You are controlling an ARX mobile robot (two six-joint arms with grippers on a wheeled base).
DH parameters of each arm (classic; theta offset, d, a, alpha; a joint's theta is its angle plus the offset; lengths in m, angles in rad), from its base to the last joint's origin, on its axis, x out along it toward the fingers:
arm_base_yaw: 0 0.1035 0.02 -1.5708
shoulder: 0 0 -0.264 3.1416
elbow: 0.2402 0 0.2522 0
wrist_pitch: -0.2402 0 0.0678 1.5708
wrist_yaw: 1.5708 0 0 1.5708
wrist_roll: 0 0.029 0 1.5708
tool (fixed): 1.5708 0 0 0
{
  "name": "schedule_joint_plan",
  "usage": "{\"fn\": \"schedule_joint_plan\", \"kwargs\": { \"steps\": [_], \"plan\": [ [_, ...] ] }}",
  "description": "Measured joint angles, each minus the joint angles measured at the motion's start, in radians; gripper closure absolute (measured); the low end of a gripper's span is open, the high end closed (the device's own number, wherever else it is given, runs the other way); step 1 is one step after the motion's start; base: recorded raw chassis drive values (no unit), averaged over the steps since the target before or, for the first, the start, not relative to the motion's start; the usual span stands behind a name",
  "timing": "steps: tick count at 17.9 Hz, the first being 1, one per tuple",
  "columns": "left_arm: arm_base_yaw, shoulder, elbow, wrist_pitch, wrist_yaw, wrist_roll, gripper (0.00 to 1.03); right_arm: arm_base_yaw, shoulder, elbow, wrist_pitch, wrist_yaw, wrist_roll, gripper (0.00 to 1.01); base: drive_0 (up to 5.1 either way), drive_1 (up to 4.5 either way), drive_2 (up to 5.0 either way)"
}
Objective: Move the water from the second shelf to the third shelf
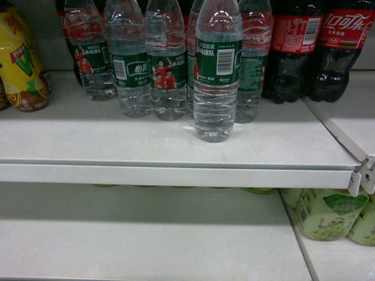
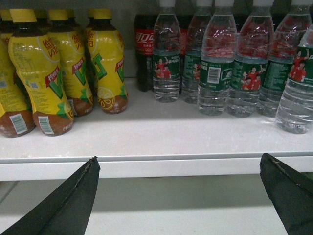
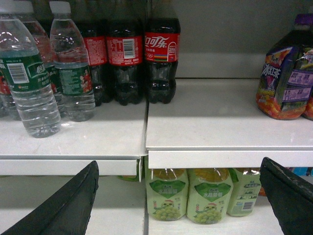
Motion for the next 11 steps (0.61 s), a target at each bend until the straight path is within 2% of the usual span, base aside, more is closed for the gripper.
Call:
{"fn": "schedule_joint_plan", "kwargs": {
  "steps": [11],
  "plan": [
    [0.000,0.000,0.000,0.000,0.000,0.000,0.05,0.000,0.000,0.000,0.000,0.000,0.000,0.03,0.0,0.00,0.0]
  ]
}}
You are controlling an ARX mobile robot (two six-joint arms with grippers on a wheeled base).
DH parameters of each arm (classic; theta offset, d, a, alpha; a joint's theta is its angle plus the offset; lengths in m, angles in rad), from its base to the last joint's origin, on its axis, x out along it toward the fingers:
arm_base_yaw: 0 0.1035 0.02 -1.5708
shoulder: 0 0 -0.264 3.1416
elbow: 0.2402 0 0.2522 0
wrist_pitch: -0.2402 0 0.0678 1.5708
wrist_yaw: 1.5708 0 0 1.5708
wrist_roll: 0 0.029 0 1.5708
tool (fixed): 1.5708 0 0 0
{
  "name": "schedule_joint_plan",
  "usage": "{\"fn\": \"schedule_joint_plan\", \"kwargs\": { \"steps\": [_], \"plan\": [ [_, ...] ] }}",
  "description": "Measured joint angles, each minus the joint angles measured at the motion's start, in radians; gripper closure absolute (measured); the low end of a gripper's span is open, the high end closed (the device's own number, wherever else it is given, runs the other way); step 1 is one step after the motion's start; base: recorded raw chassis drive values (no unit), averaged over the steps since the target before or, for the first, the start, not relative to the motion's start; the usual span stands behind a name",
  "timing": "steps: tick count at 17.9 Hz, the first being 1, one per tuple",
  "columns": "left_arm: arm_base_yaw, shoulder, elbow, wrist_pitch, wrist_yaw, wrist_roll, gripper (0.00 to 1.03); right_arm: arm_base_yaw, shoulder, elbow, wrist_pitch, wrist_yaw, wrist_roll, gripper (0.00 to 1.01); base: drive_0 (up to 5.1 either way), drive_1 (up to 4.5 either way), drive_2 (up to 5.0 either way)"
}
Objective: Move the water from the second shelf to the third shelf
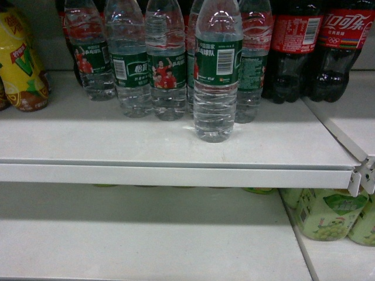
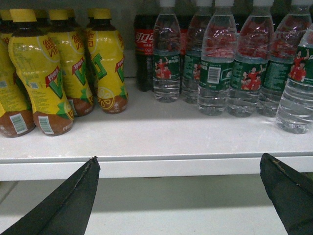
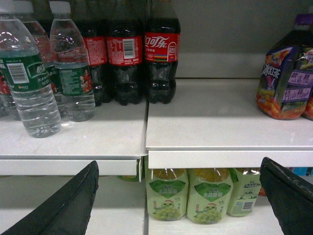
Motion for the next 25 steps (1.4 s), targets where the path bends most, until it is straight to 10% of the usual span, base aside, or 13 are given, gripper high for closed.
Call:
{"fn": "schedule_joint_plan", "kwargs": {
  "steps": [12,16,25],
  "plan": [
    [0.000,0.000,0.000,0.000,0.000,0.000,0.05,0.000,0.000,0.000,0.000,0.000,0.000,0.03,0.0,0.00,0.0],
    [0.000,0.000,0.000,0.000,0.000,0.000,0.05,-0.015,0.125,0.069,-0.220,-0.031,0.136,0.03,0.0,0.00,0.0],
    [0.000,0.000,0.000,0.000,0.000,0.000,0.05,-0.076,0.671,0.389,0.208,-0.170,0.097,0.03,0.0,0.00,0.0]
  ]
}}
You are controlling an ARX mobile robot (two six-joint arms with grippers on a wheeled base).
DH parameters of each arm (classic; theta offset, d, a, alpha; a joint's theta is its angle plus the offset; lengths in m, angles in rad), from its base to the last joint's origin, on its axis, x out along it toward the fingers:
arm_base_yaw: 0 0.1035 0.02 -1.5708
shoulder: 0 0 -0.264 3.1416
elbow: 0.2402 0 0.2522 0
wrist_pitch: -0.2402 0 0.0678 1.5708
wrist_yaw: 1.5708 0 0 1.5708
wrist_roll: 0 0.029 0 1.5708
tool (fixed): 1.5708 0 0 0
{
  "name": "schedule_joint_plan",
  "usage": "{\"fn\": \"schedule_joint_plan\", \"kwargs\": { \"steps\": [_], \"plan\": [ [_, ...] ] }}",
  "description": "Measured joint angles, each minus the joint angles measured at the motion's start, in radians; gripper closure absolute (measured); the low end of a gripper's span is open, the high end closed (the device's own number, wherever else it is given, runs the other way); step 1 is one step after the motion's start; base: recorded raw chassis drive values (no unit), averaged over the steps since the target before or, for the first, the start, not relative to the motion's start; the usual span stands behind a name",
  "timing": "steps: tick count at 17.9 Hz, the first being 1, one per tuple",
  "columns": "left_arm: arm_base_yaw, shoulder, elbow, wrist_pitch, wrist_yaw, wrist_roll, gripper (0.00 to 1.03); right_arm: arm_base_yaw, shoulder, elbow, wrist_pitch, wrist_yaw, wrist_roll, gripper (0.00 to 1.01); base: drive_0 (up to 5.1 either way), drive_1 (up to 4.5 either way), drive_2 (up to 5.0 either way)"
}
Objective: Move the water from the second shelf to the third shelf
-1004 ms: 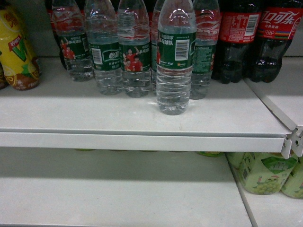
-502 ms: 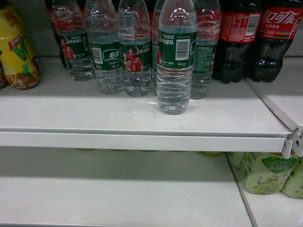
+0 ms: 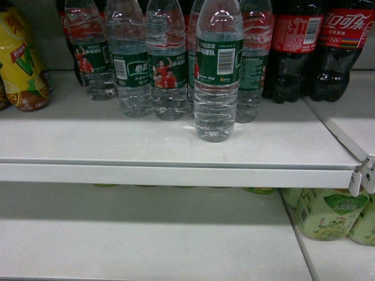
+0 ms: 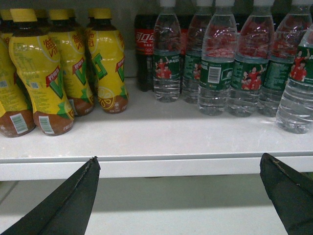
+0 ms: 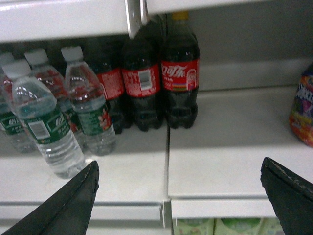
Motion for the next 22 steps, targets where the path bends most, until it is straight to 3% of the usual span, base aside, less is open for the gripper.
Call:
{"fn": "schedule_joint_plan", "kwargs": {
  "steps": [4,7,10,13,15,22],
  "plan": [
    [0.000,0.000,0.000,0.000,0.000,0.000,0.05,0.046,0.169,0.140,0.048,-0.003,-0.027,0.03,0.0,0.00,0.0],
    [0.000,0.000,0.000,0.000,0.000,0.000,0.05,0.093,0.209,0.166,0.058,-0.003,-0.035,0.03,0.0,0.00,0.0],
    [0.000,0.000,0.000,0.000,0.000,0.000,0.05,0.182,0.262,0.168,0.081,0.006,-0.045,0.03,0.0,0.00,0.0],
    [0.000,0.000,0.000,0.000,0.000,0.000,0.05,0.335,0.415,0.190,0.130,0.055,-0.049,0.03,0.0,0.00,0.0],
    [0.000,0.000,0.000,0.000,0.000,0.000,0.05,0.413,0.495,0.208,0.167,0.076,-0.051,0.03,0.0,0.00,0.0],
    [0.000,0.000,0.000,0.000,0.000,0.000,0.05,0.509,0.661,0.271,0.229,0.114,-0.052,0.03,0.0,0.00,0.0]
  ]
}}
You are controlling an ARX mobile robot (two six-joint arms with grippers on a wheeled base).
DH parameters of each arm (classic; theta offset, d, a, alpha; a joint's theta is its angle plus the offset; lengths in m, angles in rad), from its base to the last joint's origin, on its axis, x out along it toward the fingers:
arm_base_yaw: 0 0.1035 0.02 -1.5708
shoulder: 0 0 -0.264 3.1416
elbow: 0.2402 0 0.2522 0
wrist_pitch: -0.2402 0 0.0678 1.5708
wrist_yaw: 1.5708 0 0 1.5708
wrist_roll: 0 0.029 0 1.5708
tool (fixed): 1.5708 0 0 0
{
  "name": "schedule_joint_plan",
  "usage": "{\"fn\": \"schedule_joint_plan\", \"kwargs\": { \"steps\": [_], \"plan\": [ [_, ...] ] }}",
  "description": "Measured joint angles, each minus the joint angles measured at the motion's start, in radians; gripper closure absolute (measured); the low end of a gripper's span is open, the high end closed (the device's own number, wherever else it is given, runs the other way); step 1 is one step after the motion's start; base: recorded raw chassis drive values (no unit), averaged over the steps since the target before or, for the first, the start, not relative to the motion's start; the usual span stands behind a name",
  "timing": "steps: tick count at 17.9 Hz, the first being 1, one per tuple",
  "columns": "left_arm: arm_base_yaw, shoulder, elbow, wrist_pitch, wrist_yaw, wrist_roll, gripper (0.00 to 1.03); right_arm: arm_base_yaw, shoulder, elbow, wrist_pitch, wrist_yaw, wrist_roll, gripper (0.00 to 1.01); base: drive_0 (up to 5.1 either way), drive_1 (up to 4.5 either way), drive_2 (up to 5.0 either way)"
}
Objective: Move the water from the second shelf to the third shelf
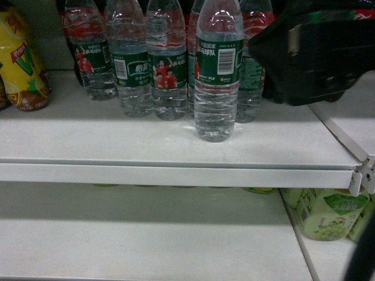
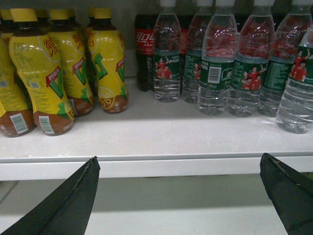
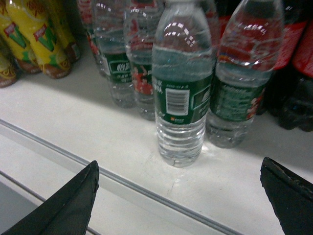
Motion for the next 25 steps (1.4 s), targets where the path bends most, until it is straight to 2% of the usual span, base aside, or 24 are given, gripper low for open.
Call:
{"fn": "schedule_joint_plan", "kwargs": {
  "steps": [4,7,11,13,16,20,25],
  "plan": [
    [0.000,0.000,0.000,0.000,0.000,0.000,0.05,0.070,0.172,0.082,0.031,0.011,0.002,0.03,0.0,0.00,0.0],
    [0.000,0.000,0.000,0.000,0.000,0.000,0.05,0.085,0.244,0.146,0.059,-0.007,0.045,0.03,0.0,0.00,0.0],
    [0.000,0.000,0.000,0.000,0.000,0.000,0.05,0.091,0.336,0.260,0.051,0.075,0.101,0.03,0.0,0.00,0.0],
    [0.000,0.000,0.000,0.000,0.000,0.000,0.05,0.090,0.367,0.315,0.048,0.102,0.117,0.03,0.0,0.00,0.0],
    [0.000,0.000,0.000,0.000,0.000,0.000,0.05,0.089,0.421,0.386,0.013,0.154,0.125,0.03,0.0,0.00,0.0],
    [0.000,0.000,0.000,0.000,0.000,0.000,0.05,0.075,0.481,0.463,0.003,0.192,0.138,0.03,0.0,0.00,0.0],
    [0.000,0.000,0.000,0.000,0.000,0.000,0.05,0.076,0.525,0.466,0.066,0.212,0.144,0.03,0.0,0.00,0.0]
  ]
}}
